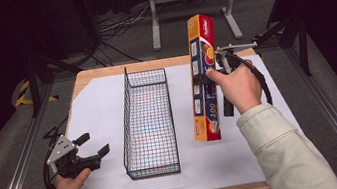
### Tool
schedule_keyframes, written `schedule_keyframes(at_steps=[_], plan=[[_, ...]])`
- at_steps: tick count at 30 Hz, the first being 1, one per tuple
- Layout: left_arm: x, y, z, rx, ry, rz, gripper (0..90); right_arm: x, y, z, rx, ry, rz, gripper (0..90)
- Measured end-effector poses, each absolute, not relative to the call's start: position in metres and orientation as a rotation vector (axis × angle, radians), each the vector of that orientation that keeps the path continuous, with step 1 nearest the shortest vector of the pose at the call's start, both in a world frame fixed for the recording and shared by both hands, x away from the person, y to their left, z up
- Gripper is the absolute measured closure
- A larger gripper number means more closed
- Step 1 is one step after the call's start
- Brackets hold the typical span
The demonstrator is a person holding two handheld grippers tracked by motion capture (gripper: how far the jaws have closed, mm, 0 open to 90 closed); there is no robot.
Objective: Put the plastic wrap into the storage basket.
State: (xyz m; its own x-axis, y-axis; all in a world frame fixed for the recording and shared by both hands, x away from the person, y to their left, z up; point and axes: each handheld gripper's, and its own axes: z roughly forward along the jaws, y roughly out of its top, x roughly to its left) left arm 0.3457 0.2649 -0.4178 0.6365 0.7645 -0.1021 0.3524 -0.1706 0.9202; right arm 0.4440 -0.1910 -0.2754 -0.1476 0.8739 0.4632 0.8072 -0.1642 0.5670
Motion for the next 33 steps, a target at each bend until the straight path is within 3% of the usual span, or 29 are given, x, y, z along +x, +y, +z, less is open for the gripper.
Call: schedule_keyframes(at_steps=[12, 33], plan=[[0.343, 0.268, -0.417, 1.763, 0.911, 0.481, 13.4, 0.454, -0.156, -0.26, 2.047, 2.017, 1.195, 42.4], [0.343, 0.269, -0.417, 1.754, 0.918, 0.478, 13.4, 0.468, -0.097, -0.266, 2.015, 2.143, 1.166, 42.1]])
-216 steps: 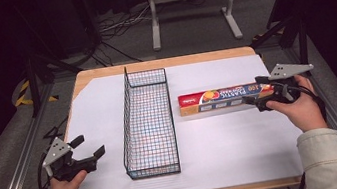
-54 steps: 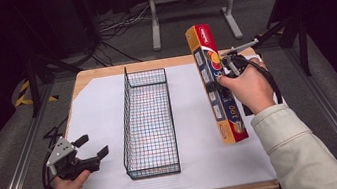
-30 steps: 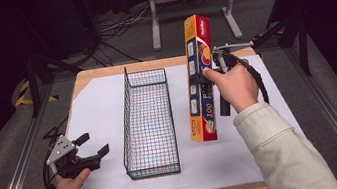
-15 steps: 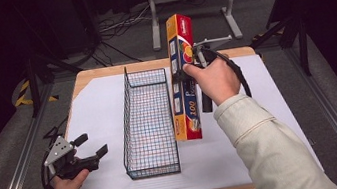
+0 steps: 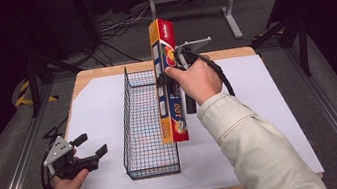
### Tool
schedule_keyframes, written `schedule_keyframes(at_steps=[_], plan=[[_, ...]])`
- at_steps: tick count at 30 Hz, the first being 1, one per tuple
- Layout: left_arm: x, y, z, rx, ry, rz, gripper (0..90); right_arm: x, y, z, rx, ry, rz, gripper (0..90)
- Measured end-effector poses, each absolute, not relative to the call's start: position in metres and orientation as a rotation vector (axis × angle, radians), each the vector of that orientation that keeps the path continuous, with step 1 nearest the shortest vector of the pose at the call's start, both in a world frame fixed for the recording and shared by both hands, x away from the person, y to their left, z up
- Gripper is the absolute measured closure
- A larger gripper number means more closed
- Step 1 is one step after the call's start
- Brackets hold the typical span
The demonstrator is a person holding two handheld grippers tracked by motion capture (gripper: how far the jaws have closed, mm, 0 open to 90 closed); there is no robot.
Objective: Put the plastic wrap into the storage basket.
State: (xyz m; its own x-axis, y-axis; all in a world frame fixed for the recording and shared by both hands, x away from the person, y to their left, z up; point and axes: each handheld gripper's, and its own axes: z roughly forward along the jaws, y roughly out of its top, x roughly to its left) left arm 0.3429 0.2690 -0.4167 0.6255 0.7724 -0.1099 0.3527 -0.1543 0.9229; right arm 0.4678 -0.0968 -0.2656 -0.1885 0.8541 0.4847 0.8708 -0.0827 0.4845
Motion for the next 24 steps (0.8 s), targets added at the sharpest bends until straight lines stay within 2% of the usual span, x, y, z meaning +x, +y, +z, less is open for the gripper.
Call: schedule_keyframes(at_steps=[24], plan=[[0.343, 0.269, -0.418, 1.749, 0.921, 0.478, 13.4, 0.481, -0.059, -0.298, -1.961, -2.104, -0.977, 41.6]])
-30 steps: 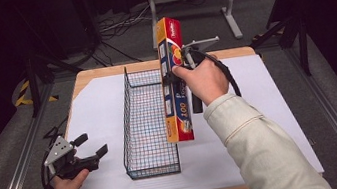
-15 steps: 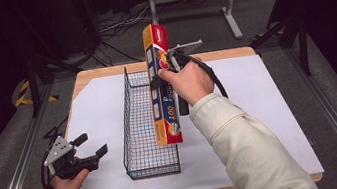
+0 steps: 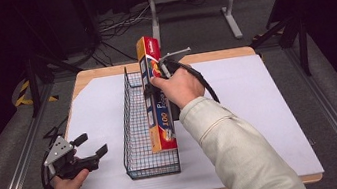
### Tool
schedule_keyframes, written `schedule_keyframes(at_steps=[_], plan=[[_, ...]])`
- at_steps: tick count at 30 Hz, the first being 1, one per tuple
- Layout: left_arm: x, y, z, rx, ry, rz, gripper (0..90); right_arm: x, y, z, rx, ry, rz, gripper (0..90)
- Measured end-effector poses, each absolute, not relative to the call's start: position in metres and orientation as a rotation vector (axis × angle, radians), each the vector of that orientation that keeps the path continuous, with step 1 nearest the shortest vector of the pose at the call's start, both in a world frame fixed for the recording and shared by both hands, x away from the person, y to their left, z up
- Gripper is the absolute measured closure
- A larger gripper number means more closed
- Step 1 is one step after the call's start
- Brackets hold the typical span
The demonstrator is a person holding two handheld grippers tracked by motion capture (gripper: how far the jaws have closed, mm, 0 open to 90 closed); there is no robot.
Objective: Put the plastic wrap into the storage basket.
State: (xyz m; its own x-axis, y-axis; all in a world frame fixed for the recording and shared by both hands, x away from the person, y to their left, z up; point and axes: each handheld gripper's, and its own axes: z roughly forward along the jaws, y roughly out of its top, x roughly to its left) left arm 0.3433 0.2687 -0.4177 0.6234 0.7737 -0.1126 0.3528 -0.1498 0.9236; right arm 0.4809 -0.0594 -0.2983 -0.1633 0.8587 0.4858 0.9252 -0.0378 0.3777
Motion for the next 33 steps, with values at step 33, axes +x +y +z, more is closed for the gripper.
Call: schedule_keyframes(at_steps=[33], plan=[[0.342, 0.269, -0.416, 1.734, 0.906, 0.481, 13.5, 0.491, -0.035, -0.35, -2.016, -2.111, -0.755, 41.0]])
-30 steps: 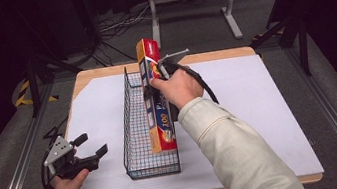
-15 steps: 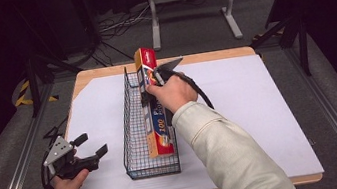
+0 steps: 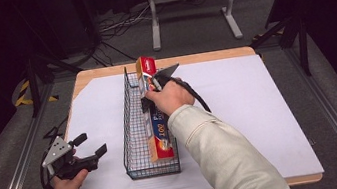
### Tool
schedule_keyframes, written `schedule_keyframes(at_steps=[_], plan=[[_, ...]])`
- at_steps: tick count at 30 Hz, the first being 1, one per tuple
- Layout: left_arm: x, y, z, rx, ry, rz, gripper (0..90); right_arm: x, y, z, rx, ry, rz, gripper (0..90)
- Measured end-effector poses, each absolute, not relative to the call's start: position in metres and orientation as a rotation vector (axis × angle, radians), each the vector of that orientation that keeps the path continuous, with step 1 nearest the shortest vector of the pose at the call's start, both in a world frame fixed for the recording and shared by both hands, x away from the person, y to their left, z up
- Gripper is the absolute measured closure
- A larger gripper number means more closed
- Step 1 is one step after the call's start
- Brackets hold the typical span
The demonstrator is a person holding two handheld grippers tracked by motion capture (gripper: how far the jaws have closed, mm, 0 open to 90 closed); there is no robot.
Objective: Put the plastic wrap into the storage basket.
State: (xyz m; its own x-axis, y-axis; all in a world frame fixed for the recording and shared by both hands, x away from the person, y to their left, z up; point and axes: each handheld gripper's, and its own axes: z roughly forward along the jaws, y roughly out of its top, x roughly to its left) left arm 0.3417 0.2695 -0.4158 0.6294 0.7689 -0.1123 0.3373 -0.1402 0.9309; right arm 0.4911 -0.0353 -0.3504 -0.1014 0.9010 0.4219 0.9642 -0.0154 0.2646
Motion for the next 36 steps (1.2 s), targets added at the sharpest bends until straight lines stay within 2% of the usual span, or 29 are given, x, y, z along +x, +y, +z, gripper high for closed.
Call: schedule_keyframes(at_steps=[36], plan=[[0.342, 0.268, -0.416, 1.736, 0.91, 0.486, 13.6, 0.491, -0.022, -0.374, -2.073, -2.076, -0.547, 40.5]])
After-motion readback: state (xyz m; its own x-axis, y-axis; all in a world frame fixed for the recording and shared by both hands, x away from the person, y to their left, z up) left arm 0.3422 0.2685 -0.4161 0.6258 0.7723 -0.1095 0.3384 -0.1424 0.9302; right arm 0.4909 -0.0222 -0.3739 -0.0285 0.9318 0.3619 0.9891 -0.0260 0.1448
